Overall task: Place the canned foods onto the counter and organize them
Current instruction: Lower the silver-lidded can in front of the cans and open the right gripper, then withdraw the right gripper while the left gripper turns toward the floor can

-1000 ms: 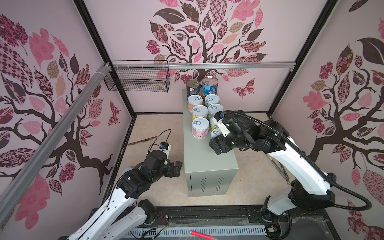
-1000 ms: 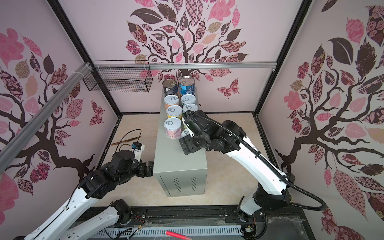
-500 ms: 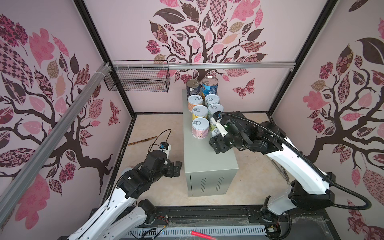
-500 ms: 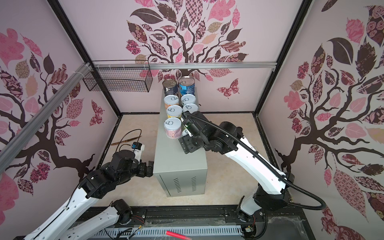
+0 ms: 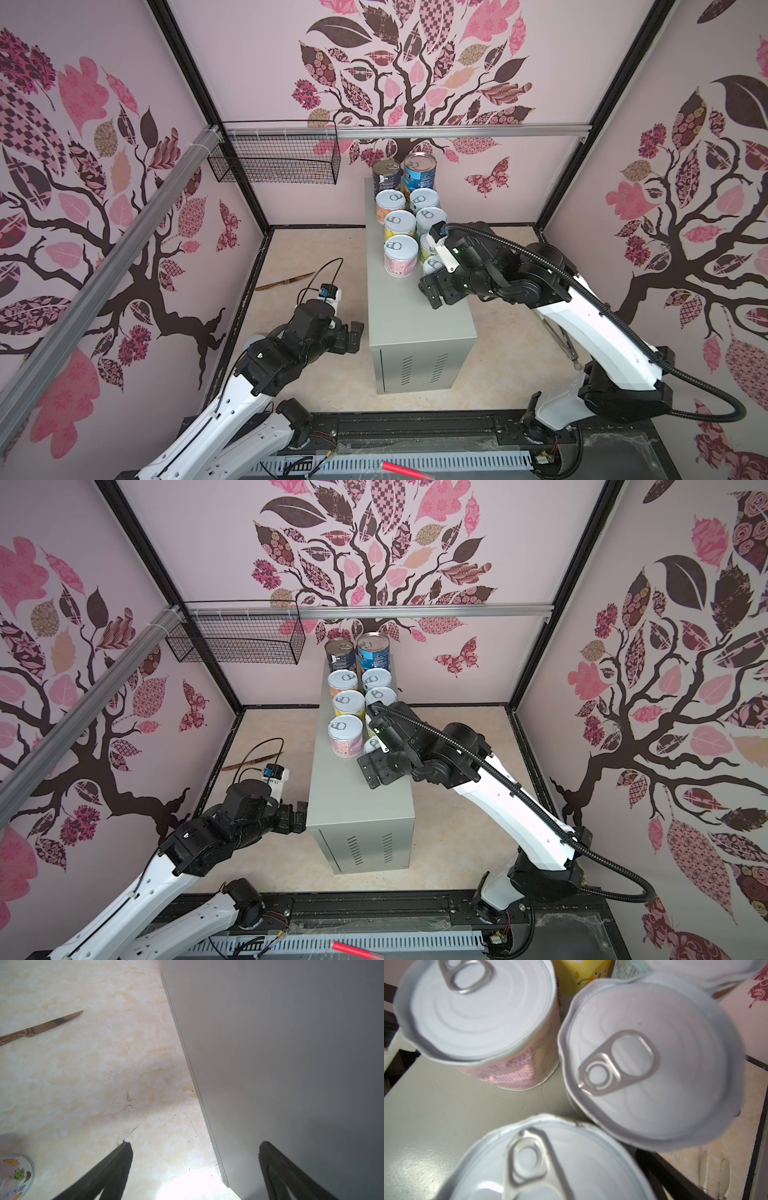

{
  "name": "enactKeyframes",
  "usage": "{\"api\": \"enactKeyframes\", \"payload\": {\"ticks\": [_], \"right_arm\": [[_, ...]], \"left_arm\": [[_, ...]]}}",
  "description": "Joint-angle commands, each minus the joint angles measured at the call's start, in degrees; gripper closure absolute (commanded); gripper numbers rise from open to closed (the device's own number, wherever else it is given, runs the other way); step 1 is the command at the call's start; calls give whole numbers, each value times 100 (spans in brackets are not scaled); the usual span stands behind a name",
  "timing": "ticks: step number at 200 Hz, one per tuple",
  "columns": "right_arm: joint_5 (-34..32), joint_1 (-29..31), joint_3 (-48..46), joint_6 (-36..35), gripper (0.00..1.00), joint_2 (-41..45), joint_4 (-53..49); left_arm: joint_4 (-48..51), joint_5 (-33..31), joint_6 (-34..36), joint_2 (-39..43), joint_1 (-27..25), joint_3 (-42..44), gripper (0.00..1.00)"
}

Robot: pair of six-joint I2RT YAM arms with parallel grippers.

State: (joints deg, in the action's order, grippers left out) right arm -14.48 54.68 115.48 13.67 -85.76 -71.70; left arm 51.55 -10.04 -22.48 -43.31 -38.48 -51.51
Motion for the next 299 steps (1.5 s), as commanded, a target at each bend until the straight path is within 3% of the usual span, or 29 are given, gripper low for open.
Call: {"api": "enactKeyframes", "payload": {"ticks": [1, 43, 90, 135, 209, 244, 262, 299], "right_arm": [[83, 12, -32, 64, 0, 471, -1], [331, 15, -201, 196, 0, 911, 57], [618, 15, -1057, 318, 0, 1607, 444], [673, 11, -1570, 456, 25, 1782, 798], [141, 9, -1882, 744, 25, 2652, 1427], [-820, 8, -1708, 850, 18, 3036, 1235], [-1315, 9, -1750, 831, 16, 3208, 1277], [-2137, 8, -2501, 903, 15, 3608, 1699]], "left_arm": [[-22, -64, -1, -16, 33, 112, 2], [-9, -106, -5, -46, 33, 106, 2], [4, -112, -17, -133, 33, 97, 2], [27, -175, -34, -176, 29, 84, 2], [372, -1277, -248, -12, 51, -359, 2], [578, -1662, -404, -275, 124, -972, 2], [581, -1430, -419, -426, 446, -1244, 2], [489, 75, -441, -723, 1934, -1544, 2]]}}
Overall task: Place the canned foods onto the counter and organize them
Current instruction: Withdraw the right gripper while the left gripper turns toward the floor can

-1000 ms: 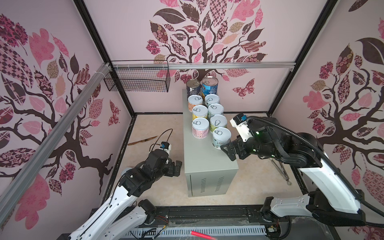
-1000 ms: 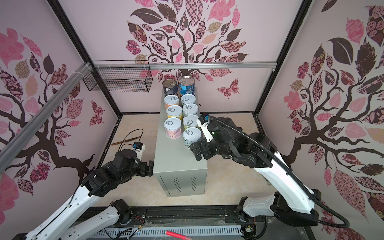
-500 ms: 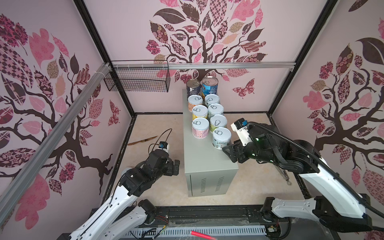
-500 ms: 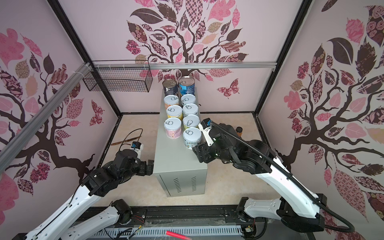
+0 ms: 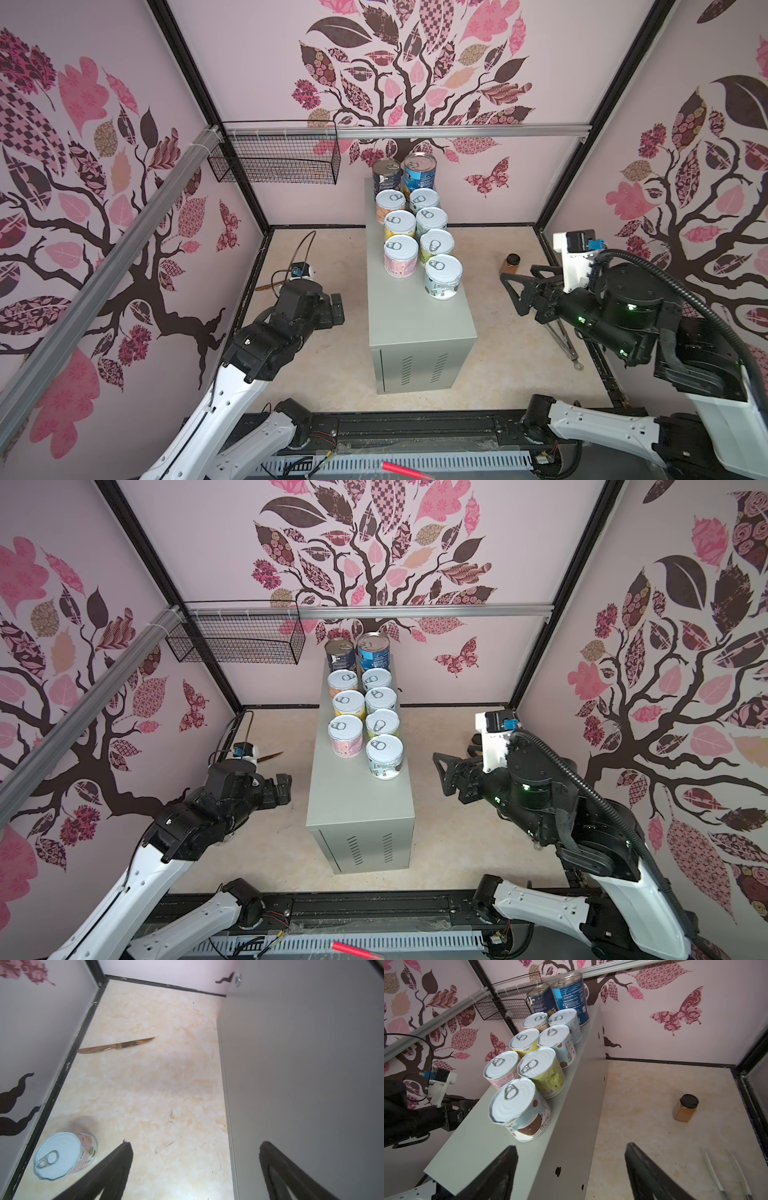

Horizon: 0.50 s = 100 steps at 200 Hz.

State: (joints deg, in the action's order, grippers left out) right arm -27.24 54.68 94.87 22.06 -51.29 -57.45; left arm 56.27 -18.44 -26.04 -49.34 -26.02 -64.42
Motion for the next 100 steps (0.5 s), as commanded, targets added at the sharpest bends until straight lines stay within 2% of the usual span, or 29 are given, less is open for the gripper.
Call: {"api": "enactKeyframes", "payload": {"ticks": [1, 24, 43, 55, 71, 87, 100], "right_arm": [[-896, 8, -468, 58, 15, 171, 289], [-1497, 2, -866, -21, 14, 302, 652], [-1582, -129, -1044, -150, 14, 226, 979], [-1350, -535, -1090, -259, 13, 82, 1159], [-137, -1704, -1255, -254, 8, -84, 1471], [1481, -3233, -1607, -106, 8, -221, 1836], [2369, -4171, -2023, 12, 8, -281, 2184]], "left_arm": [[16, 940, -85, -124, 722, -258, 2], [-17, 1326, -68, -287, 1326, -272, 2], [12, 1262, -78, -398, 1490, -289, 2], [-4, 1220, -110, -434, 1559, -282, 2], [-6, 1170, -162, -463, 1657, -290, 2], [1, 1013, -185, -438, 1704, -282, 2], [-8, 847, -199, -403, 1744, -239, 2]]}}
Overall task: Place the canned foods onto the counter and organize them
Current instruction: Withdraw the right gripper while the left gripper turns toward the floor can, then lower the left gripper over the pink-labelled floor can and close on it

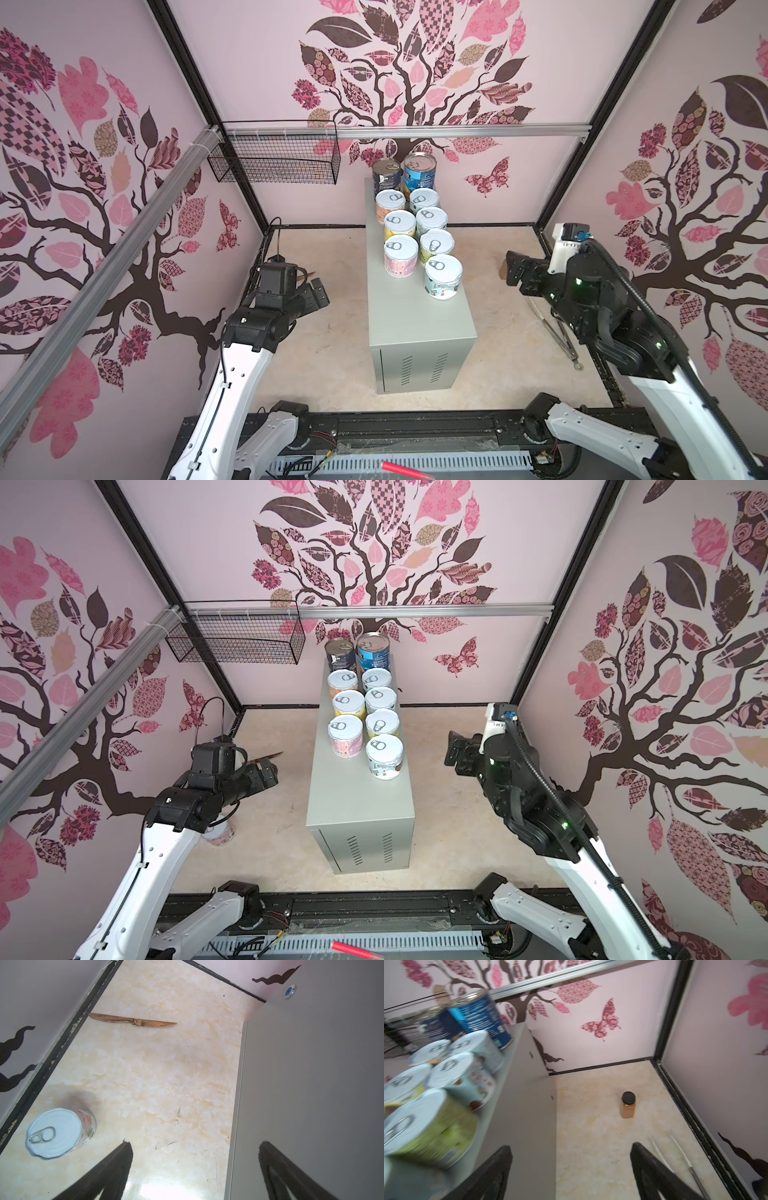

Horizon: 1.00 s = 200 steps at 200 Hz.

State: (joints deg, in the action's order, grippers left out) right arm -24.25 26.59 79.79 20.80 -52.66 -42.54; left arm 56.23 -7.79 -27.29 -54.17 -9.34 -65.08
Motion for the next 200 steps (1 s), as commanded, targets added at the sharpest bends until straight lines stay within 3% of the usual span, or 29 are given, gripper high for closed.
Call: {"api": "enactKeyframes", "payload": {"ticks": [1, 14, 44, 93, 167, 200], "right_arm": [[2129, -1426, -538, 155, 8, -150, 725], [2378, -1837, -1010, 241, 7, -178, 1040], [2168, -1850, -2099, 711, 2, -26, 1760], [2447, -1850, -4102, 1436, 0, 157, 3179], [2604, -1848, -5643, 1573, 0, -351, 4544], [2942, -1843, -5940, 1900, 0, -478, 5006]], "left_arm": [[-5, -225, -75, 86, 75, -173, 2], [-41, -267, -88, 91, 168, -111, 2], [-121, -4, -176, -105, 786, 46, 2], [-304, -660, -528, -443, 1062, 274, 2], [-392, -1492, -1154, -1179, 1207, 514, 2], [-323, -1127, -1335, -1615, 2049, 633, 2]]}}
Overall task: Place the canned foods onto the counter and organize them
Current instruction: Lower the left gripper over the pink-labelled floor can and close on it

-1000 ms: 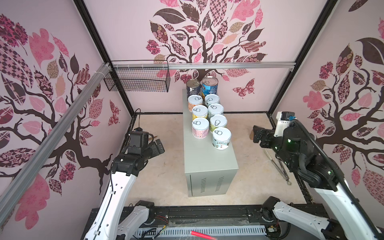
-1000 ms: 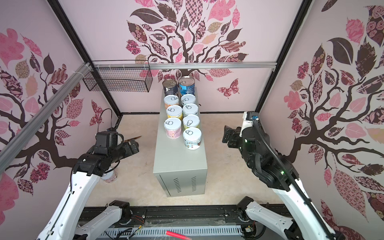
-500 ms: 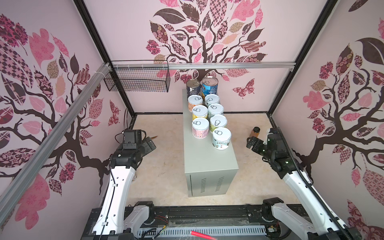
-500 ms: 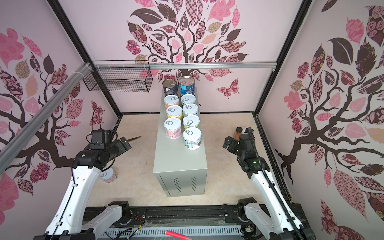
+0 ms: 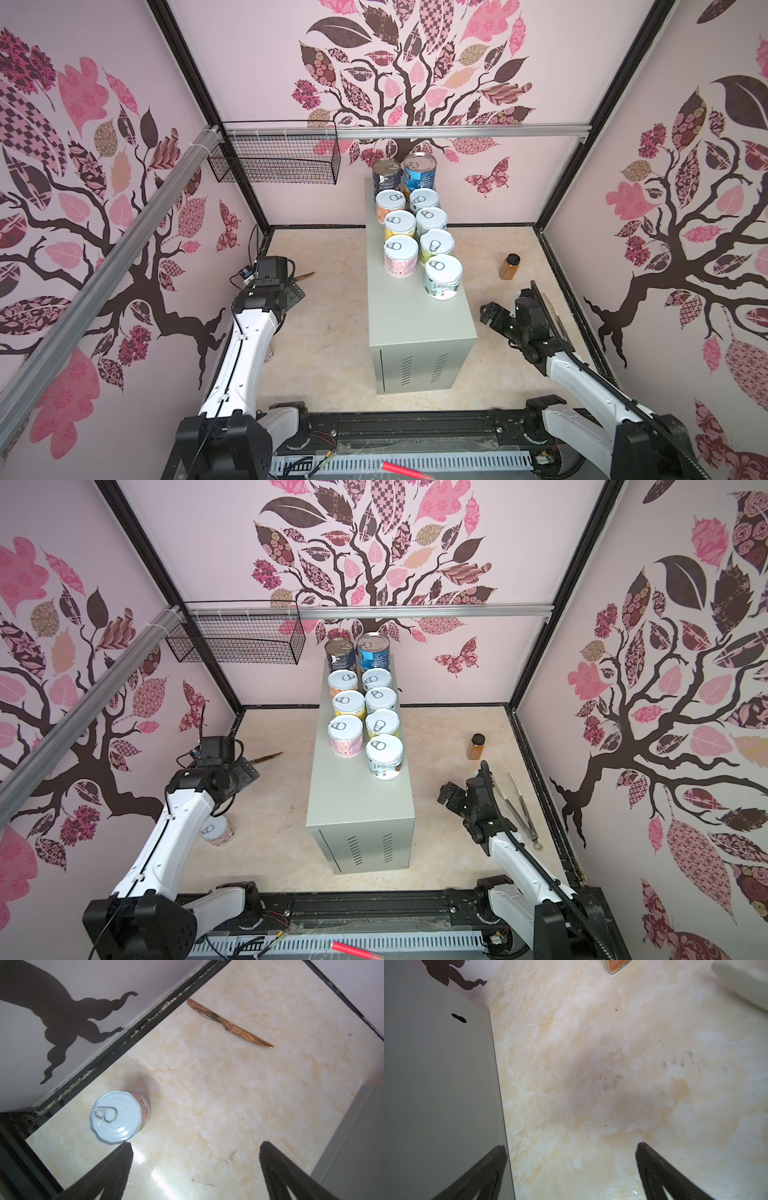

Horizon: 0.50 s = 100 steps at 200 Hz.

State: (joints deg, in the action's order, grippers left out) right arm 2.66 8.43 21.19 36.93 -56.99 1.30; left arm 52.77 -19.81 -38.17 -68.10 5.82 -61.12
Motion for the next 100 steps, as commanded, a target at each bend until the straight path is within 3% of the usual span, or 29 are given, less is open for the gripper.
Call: {"api": "enactKeyframes", "payload": {"ticks": [1, 34, 100], "right_arm": [[256, -30, -84, 292, 0, -43, 628], [313, -30, -173, 458, 0, 61, 694], [526, -34, -332, 596, 0, 186, 827]], "left_arm": [[18, 88, -245, -236, 555, 253, 2], [-391, 402, -334, -502, 1340, 721, 2], [-703, 711, -393, -1070, 1933, 930, 2]]}}
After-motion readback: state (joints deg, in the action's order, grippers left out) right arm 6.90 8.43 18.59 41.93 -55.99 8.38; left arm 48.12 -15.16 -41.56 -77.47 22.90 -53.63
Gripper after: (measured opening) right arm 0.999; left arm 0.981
